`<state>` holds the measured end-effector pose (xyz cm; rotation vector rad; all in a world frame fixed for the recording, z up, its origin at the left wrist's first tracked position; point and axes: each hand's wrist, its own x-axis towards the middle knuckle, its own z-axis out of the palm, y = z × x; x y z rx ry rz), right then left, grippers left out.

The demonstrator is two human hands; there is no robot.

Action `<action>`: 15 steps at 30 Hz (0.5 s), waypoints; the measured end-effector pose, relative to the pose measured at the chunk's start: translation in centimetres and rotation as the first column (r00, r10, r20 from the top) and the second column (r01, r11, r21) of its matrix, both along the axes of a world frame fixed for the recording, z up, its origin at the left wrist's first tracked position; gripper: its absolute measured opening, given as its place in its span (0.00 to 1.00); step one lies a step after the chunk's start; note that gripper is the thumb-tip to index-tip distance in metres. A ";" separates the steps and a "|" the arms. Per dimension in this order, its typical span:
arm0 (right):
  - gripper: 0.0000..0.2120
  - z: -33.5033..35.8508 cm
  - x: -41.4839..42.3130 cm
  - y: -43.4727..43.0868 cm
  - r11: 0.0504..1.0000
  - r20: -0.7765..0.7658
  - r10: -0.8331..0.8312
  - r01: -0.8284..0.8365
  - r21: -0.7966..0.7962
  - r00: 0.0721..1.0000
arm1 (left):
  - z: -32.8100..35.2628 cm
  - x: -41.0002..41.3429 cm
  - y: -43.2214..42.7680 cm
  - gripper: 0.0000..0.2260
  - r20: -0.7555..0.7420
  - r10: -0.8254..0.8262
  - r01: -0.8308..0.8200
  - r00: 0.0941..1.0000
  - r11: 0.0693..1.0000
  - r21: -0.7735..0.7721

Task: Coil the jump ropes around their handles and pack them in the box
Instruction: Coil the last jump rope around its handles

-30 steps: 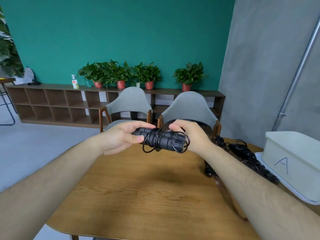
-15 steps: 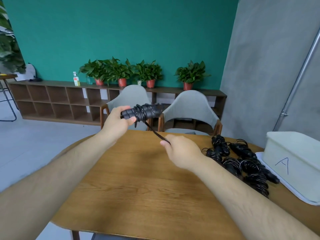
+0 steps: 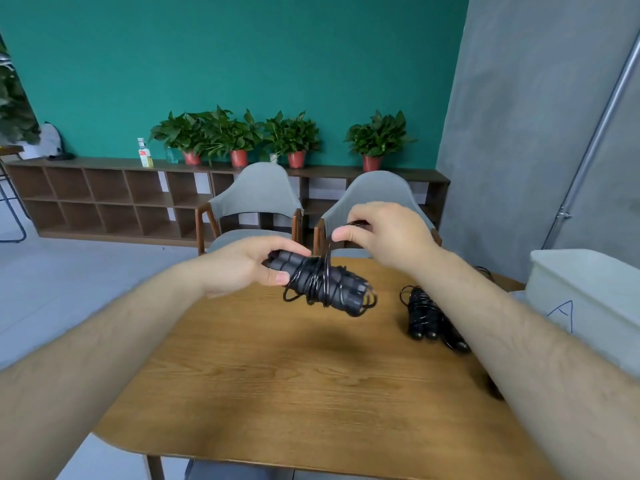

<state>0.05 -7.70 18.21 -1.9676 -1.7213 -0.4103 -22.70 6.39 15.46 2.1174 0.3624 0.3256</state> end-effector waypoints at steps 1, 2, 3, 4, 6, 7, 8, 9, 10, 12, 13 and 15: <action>0.26 -0.1 0.3 0.0 1.000 -0.103 0.018 -0.017 0.011 0.995 | 0.3 0.0 -0.5 0.22 0.063 -0.063 0.069 0.996 0.993 -0.095; 0.22 -0.5 0.6 0.1 0.999 -0.217 0.052 -0.047 0.024 0.975 | 0.5 0.1 -0.9 0.24 0.140 -0.093 0.118 0.986 0.976 -0.183; 0.15 -1.0 0.8 0.4 0.995 -0.321 0.093 -0.082 0.048 0.942 | 0.7 0.3 -1.3 0.27 0.218 -0.090 0.146 0.972 0.956 -0.256; 0.09 -1.6 0.8 0.6 0.992 -0.398 0.123 -0.099 0.079 0.909 | 0.9 0.6 -1.6 0.28 0.294 -0.061 0.155 0.954 0.938 -0.309; 0.12 -2.5 0.3 0.8 0.993 -0.461 0.099 -0.055 0.109 0.882 | 1.4 1.6 -1.8 0.26 0.427 0.068 0.111 0.902 0.918 -0.380; 0.16 -2.8 -0.3 0.8 0.995 -0.457 0.068 -0.027 0.094 0.887 | 1.7 2.0 -1.8 0.26 0.468 0.143 0.070 0.872 0.911 -0.408; 0.20 -3.0 -1.0 0.8 0.997 -0.437 0.038 -0.008 0.071 0.899 | 2.0 2.6 -1.8 0.25 0.492 0.205 0.022 0.846 0.909 -0.417; 0.21 -3.3 -1.6 0.9 0.999 -0.427 0.017 0.000 0.041 0.904 | 2.1 3.1 -1.7 0.24 0.501 0.257 -0.041 0.826 0.915 -0.401; 0.21 -3.6 -2.2 1.1 1.000 -0.437 -0.004 0.009 0.009 0.899 | 2.1 3.6 -1.6 0.23 0.494 0.294 -0.121 0.818 0.928 -0.352; 0.17 -4.4 -3.2 1.8 0.998 -0.455 -0.056 0.035 -0.054 0.889 | 1.5 4.5 -1.4 0.21 0.454 0.349 -0.275 0.820 0.935 -0.222; 0.14 -4.9 -3.8 2.2 0.995 -0.451 -0.077 0.039 -0.094 0.889 | 1.3 4.8 -1.5 0.20 0.435 0.383 -0.340 0.815 0.924 -0.178; 0.10 -5.8 -4.9 2.6 0.983 -0.430 -0.101 0.022 -0.184 0.897 | 0.9 5.4 -1.5 0.20 0.429 0.464 -0.452 0.775 0.882 -0.136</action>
